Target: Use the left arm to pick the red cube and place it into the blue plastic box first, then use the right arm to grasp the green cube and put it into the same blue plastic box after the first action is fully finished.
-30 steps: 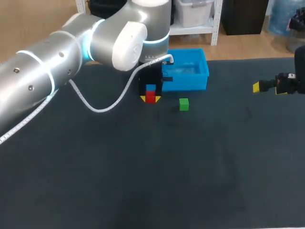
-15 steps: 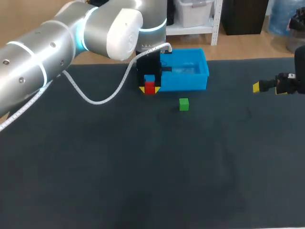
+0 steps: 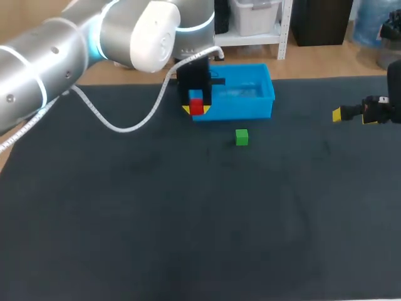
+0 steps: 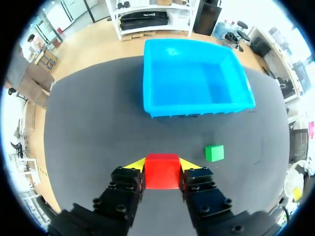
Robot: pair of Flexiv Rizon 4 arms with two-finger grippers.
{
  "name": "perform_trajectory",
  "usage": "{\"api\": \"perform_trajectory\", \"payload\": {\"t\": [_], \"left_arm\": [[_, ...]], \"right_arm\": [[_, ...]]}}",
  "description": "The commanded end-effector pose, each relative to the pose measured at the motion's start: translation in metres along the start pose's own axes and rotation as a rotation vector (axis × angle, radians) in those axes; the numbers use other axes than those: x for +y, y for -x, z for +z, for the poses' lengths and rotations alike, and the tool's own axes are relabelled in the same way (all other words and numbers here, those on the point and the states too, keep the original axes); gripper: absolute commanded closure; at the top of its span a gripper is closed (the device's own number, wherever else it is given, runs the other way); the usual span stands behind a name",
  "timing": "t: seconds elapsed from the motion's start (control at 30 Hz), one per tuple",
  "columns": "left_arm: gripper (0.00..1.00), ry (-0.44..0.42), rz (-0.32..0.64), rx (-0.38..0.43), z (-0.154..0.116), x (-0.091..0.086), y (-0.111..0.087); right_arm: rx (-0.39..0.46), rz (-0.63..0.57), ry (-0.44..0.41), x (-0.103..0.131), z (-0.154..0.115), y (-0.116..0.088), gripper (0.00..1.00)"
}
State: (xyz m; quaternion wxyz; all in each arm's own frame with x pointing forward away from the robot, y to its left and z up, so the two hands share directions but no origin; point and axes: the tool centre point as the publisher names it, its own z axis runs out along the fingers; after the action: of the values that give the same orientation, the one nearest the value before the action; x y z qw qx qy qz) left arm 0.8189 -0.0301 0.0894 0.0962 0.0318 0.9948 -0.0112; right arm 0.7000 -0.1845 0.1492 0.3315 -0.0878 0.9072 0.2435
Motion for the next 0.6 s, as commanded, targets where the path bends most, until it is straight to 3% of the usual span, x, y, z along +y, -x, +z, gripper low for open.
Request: {"api": "perform_trajectory", "payload": {"t": [0.03, 0.6], "left_arm": [[1.0, -0.008, 0.004, -0.012, -0.01, 0.003, -0.002], [1.0, -0.012, 0.042, -0.106, -0.039, 0.005, 0.028]], "right_arm": [[0.001, -0.001, 0.001, 0.0, 0.0, 0.0, 0.0], [0.001, -0.001, 0.001, 0.0, 0.0, 0.0, 0.0]]}}
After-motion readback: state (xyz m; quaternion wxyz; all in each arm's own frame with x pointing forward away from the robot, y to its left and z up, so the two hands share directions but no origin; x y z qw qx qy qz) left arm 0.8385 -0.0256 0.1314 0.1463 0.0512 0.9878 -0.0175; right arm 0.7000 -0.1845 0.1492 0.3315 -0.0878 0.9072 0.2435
